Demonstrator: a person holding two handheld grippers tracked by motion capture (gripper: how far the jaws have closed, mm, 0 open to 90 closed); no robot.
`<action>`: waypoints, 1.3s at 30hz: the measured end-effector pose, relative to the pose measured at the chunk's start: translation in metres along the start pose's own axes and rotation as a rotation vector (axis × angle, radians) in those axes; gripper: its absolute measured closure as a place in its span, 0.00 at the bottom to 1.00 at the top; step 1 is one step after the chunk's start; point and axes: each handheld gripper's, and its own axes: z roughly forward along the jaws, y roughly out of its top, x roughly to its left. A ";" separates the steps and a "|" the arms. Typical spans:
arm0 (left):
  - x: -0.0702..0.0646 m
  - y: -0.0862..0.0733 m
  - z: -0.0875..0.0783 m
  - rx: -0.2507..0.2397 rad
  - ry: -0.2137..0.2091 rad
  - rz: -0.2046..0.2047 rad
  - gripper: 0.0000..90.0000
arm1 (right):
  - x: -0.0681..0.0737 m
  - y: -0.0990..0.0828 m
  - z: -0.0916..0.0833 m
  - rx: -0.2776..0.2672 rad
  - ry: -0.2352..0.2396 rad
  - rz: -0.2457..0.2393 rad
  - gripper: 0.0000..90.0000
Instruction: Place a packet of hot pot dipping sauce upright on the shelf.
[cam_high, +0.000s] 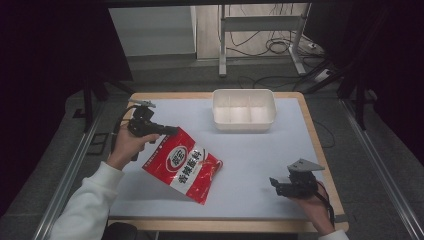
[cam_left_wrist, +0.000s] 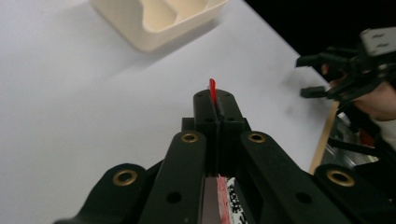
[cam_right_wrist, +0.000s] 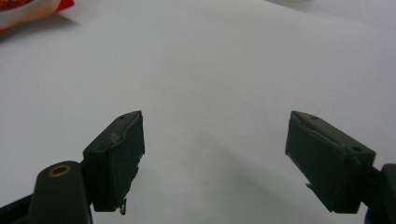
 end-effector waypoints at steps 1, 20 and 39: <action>-0.002 0.002 -0.002 -0.009 0.000 0.005 1.00 | 0.000 0.000 0.000 0.002 0.000 0.000 0.22; -0.031 0.047 -0.027 -0.121 -0.024 0.074 1.00 | -0.001 0.000 0.000 0.000 -0.006 0.001 0.22; -0.045 0.084 -0.030 -0.170 0.002 0.097 1.00 | -0.003 -0.001 0.001 0.002 -0.006 0.006 0.22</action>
